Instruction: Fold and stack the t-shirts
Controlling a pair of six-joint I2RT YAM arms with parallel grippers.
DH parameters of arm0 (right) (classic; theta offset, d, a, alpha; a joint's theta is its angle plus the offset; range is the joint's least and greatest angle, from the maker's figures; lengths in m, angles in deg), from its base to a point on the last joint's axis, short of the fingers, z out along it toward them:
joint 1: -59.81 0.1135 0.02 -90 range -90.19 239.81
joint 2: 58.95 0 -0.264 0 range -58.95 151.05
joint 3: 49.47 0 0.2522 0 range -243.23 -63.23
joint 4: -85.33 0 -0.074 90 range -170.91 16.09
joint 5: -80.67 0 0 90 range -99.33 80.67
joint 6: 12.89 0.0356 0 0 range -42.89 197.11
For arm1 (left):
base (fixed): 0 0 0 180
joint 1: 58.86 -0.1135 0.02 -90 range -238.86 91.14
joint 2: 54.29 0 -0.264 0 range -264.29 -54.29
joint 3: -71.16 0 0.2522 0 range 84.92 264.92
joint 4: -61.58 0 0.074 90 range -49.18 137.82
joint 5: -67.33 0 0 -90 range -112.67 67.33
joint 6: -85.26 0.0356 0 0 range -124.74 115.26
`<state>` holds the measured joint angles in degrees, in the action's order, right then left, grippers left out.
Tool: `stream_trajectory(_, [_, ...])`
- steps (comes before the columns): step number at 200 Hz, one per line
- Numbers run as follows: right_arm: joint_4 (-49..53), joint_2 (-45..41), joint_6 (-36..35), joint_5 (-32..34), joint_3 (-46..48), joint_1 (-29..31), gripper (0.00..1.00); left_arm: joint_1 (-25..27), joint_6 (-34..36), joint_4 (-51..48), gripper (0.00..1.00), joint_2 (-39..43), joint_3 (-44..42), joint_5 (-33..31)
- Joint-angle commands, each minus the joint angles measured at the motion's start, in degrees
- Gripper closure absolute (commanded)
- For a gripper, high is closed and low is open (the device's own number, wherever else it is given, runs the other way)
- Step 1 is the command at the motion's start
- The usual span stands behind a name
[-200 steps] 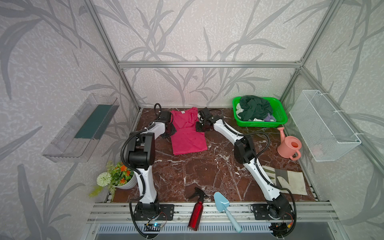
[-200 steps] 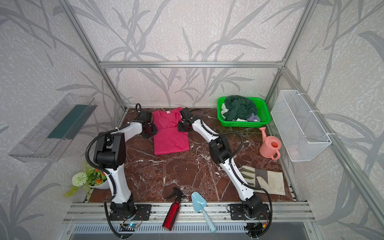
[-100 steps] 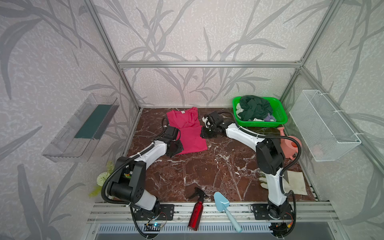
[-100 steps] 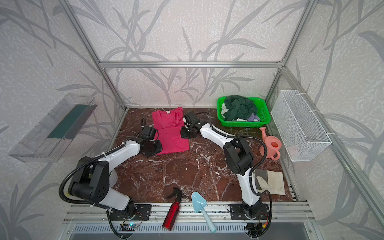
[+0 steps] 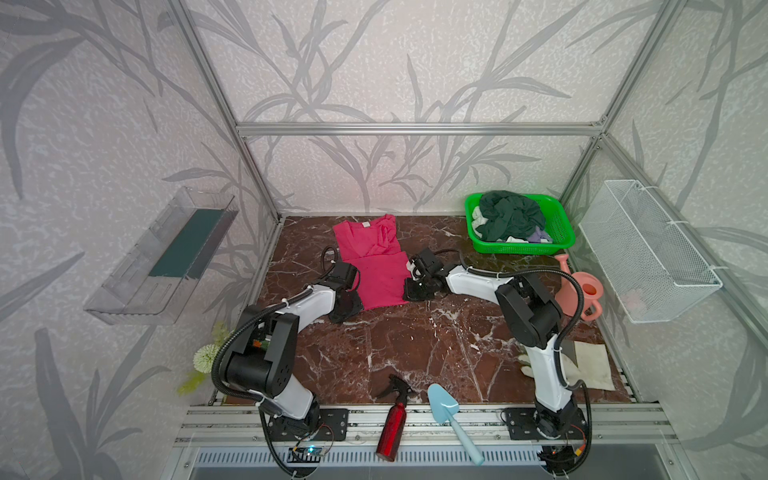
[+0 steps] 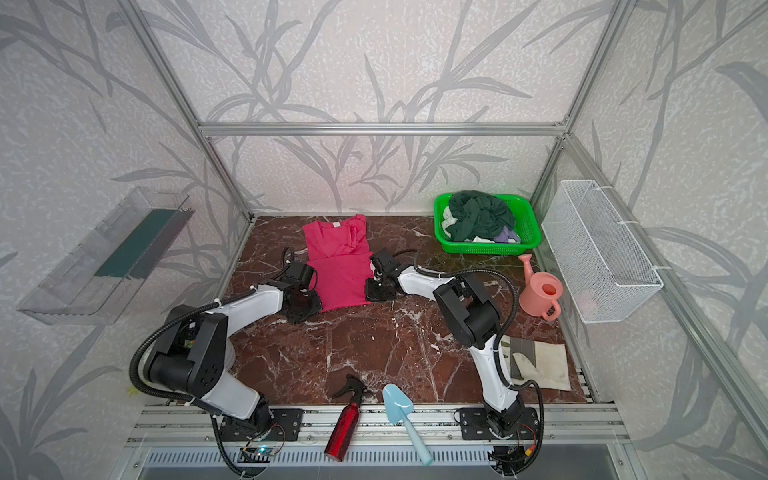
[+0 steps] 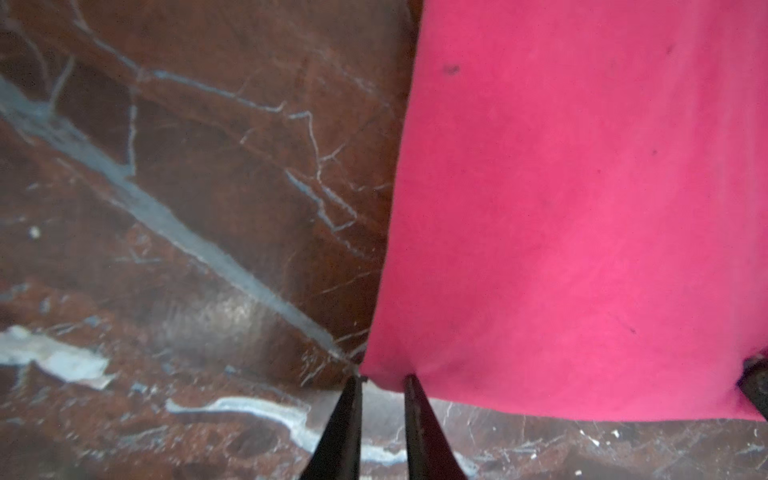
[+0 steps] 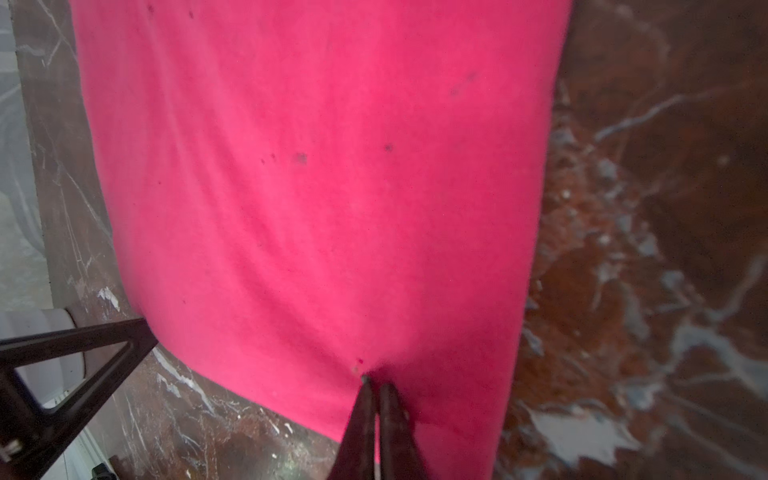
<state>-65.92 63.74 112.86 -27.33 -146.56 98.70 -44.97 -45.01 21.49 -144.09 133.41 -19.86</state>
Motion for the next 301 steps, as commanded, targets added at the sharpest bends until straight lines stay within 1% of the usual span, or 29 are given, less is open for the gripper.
stream_trajectory(1, [2.6, -0.6, 0.4, 1.4, 1.8, -0.2, 0.91, 0.3, 0.1, -3.4, 0.79, 5.2, 1.5, -1.3])
stream_trajectory(27, [2.7, -0.4, 0.4, 1.1, 1.5, -0.2, 0.91, 0.5, 0.8, -1.9, 0.79, 7.5, 3.2, 1.2])
stream_trajectory(42, [2.7, -0.3, 0.4, 1.1, 1.3, -0.1, 0.91, 0.7, 1.6, 0.1, 0.79, 4.9, 4.3, 4.7])
stream_trajectory(44, [2.7, -0.3, 1.6, 1.1, 1.3, -0.1, 0.91, 0.8, 1.7, 0.4, 0.79, 4.4, 4.4, 5.2])
stream_trajectory(48, [2.8, -0.2, 1.9, 1.0, 1.3, -0.1, 0.91, 0.9, 1.9, 0.7, 0.79, 3.4, 4.8, 6.3])
stream_trajectory(66, [3.2, -0.2, 1.7, 1.1, 1.1, -0.1, 0.91, 2.8, 3.0, 2.8, 0.8, -0.9, 6.1, 10.2])
stream_trajectory(86, [3.7, -0.2, 1.6, 1.6, 1.0, -0.1, 0.91, 5.3, 2.9, 4.0, 0.81, -4.0, 6.8, 9.7])
stream_trajectory(103, [3.9, -0.2, 1.6, 1.5, 1.0, -0.1, 0.91, 6.1, 2.1, 4.5, 0.81, -6.1, 7.1, 8.2])
stream_trajectory(134, [6.3, -0.9, 1.9, 3.3, 2.0, -0.2, 0.91, 6.1, 0.9, 1.7, 0.81, -8.6, 6.6, 1.9])
stream_trajectory(149, [7.7, -1.5, 2.2, 4.8, 3.2, -0.4, 0.91, 5.5, 0.5, 0.3, 0.81, -8.6, 5.4, -0.6])
stream_trajectory(168, [8.9, -2.0, 2.6, 5.3, 4.7, -1.0, 0.91, 4.3, 0.1, -0.4, 0.81, -7.4, 3.1, -1.0])
stream_trajectory(208, [7.2, -5.1, 2.5, 3.9, 9.1, -1.4, 0.91, 4.0, 0.5, -2.4, 0.8, 0.4, -1.4, -0.6])
stream_trajectory(226, [5.6, -7.2, 2.9, 3.0, 11.3, -1.3, 0.91, 4.0, 0.3, -2.5, 0.76, 5.6, -3.6, -0.1])
stream_trajectory(247, [4.8, -8.9, 3.1, 2.1, 12.6, -1.3, 0.9, 4.0, 0.1, 0.0, 0.68, 9.5, -6.1, 1.9])
stream_trajectory(261, [4.4, -9.8, 3.3, 2.0, 13.3, -1.2, 0.88, 4.0, 0.3, 2.7, 0.65, 9.3, -6.8, 4.3])
stream_trajectory(279, [4.4, -10.6, 3.3, 1.7, 13.7, -1.2, 0.85, 4.0, -0.1, 5.5, 0.64, 6.7, -6.8, 6.7])
stream_trajectory(288, [4.4, -11.0, 3.3, 1.8, 13.7, -1.1, 0.83, 4.0, -0.6, 6.4, 0.64, 5.3, -6.6, 7.0])
stream_trajectory(297, [4.7, -11.6, 3.2, 2.0, 14.0, -1.2, 0.8, 4.0, -1.0, 6.1, 0.64, 3.8, -6.1, 6.9])
stream_trajectory(301, [4.7, -11.8, 3.3, 2.0, 14.0, -1.2, 0.76, 4.0, -1.1, 5.8, 0.64, 3.2, -5.8, 6.9])
